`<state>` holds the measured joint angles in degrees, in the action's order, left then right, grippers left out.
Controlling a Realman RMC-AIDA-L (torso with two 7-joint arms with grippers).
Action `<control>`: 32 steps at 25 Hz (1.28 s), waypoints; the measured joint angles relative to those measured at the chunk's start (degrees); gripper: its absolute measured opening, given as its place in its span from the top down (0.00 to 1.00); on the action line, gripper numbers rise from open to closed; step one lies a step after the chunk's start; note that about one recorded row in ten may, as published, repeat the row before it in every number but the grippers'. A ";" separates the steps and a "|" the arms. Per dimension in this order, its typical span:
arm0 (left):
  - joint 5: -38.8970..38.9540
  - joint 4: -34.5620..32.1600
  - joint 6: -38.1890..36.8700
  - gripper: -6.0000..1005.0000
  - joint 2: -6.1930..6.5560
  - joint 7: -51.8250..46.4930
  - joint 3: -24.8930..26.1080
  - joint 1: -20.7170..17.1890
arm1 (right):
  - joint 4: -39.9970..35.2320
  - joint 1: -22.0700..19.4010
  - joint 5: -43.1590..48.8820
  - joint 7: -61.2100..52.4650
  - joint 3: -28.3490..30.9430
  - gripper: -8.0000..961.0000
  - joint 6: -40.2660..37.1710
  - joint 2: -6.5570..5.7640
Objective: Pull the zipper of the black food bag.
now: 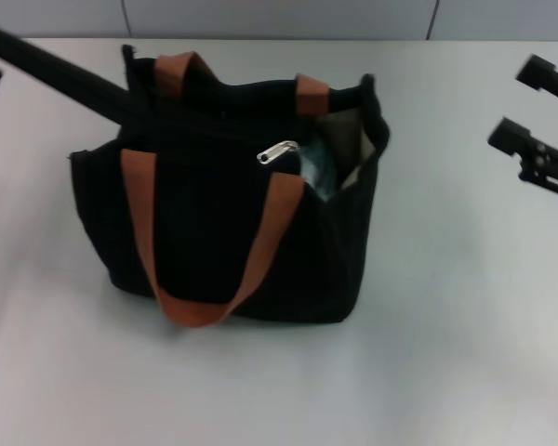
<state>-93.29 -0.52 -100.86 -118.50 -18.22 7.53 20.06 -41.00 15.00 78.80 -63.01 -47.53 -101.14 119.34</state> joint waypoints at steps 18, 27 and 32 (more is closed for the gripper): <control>-0.60 -29.92 -10.95 0.18 1.31 -23.73 -36.71 -7.99 | 0.35 -0.61 12.97 0.17 0.47 0.15 -12.67 -1.73; -12.40 -36.29 -13.30 0.18 1.78 -26.30 -40.47 -9.20 | -2.88 1.31 20.06 -3.21 -0.02 0.15 -13.12 -0.88; -14.10 -36.46 -14.08 0.18 1.69 -26.86 -41.84 -8.40 | -2.98 2.38 20.79 -3.84 -0.02 0.15 -13.15 -0.55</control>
<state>-107.39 -36.98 -114.95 -116.81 -45.08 -34.31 11.66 -43.98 17.38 99.59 -66.85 -47.55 -114.29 118.79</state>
